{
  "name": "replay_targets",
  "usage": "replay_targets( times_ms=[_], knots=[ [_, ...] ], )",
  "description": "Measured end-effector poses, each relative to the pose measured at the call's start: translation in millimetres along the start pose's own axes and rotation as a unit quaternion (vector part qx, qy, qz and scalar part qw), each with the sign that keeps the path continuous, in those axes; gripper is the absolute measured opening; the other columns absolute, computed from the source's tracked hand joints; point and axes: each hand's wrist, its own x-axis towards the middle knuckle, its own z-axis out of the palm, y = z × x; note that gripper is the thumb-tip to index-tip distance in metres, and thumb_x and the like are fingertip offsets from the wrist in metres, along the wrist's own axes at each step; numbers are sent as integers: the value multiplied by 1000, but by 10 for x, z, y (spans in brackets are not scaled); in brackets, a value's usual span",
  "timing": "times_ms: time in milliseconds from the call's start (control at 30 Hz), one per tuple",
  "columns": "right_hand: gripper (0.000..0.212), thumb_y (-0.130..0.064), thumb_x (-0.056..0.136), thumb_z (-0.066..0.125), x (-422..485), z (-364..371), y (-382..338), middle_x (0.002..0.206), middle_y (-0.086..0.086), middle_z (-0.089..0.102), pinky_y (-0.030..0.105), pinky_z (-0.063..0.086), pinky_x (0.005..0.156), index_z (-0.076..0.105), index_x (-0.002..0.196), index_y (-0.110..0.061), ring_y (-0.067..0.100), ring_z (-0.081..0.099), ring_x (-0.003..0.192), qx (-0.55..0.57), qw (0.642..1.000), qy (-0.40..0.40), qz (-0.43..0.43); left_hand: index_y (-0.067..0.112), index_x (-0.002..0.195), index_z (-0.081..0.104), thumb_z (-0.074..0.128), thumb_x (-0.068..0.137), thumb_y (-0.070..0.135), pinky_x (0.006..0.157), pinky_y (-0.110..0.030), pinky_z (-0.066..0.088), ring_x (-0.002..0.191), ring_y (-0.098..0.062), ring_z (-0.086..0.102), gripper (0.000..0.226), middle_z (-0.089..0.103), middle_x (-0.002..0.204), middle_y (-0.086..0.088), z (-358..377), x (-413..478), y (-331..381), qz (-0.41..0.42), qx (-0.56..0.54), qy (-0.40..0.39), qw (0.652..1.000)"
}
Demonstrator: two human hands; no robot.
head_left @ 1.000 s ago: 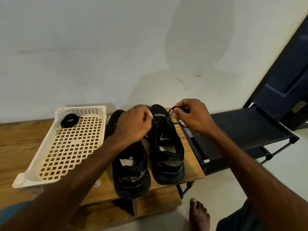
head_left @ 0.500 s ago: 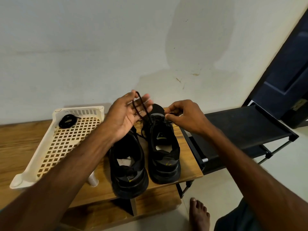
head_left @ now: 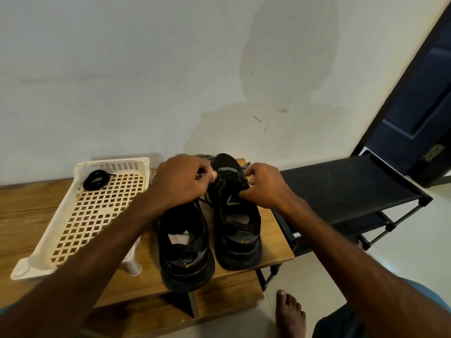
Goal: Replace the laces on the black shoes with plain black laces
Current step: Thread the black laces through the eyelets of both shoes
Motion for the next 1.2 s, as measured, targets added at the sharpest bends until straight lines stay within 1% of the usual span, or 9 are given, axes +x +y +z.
replay_targets(
  times_ms=[200,300,433,567,700,800,900,1033,1200],
  knots=[
    [38,-13,80,83,-19,-31,-18,99,5,67,34,63,75,66,113,-7,20,68,91,7,1000,12,14,27,86,82,72,94,27,95,-33,46,106,-2,67,13,76,100,11,-319,13,-121,41,-305,-159,938],
    [40,-12,81,83,-7,-15,-42,102,7,69,37,63,79,65,116,-7,21,69,94,7,1000,5,12,23,78,83,64,98,44,99,-35,47,101,-4,71,35,78,97,9,-221,-15,-106,35,-305,-239,921],
    [37,-11,82,81,12,-4,-49,100,6,71,36,63,80,68,116,-8,19,70,92,-7,1000,-3,17,29,72,80,66,96,41,84,-39,57,74,-3,70,30,75,76,12,-5,57,-101,-23,-151,-41,987],
    [39,-9,83,80,33,14,-32,99,7,72,38,63,81,67,120,-9,20,70,92,-3,1000,-9,14,31,100,72,75,86,33,97,-41,52,83,0,65,14,71,82,18,181,81,-54,-43,-24,-156,987],
    [46,-14,84,82,25,-2,-11,110,6,68,31,61,81,64,126,-11,17,66,98,0,1000,-22,1,17,80,73,64,92,24,79,-32,48,69,-12,63,17,70,71,4,152,180,-4,-76,-103,-155,980],
    [31,-21,89,78,-8,-98,-44,111,-1,70,16,55,72,69,118,-16,4,64,91,30,997,19,-72,14,77,69,57,96,23,58,-29,36,59,-13,46,24,63,67,2,-130,193,89,-111,-398,-159,897],
    [19,-26,102,62,-74,-227,-156,97,1,77,30,60,88,76,104,-13,11,72,93,278,952,46,-118,10,100,72,53,100,23,51,-20,39,65,-9,51,23,71,90,-1,-398,216,195,-71,-637,-140,755],
    [40,-35,110,42,-187,-246,-346,103,15,77,43,58,96,69,113,-5,29,73,103,536,831,-129,-71,4,123,68,56,101,10,63,-20,53,79,-10,65,26,74,119,-10,-392,195,371,-46,-609,-72,788],
    [38,-30,105,55,-206,-311,-297,60,-2,39,33,56,69,72,112,3,13,45,55,506,847,-143,-75,2,112,60,63,98,11,58,-19,52,69,-10,62,17,74,120,-10,-311,264,165,-139,-665,23,734]
  ],
)
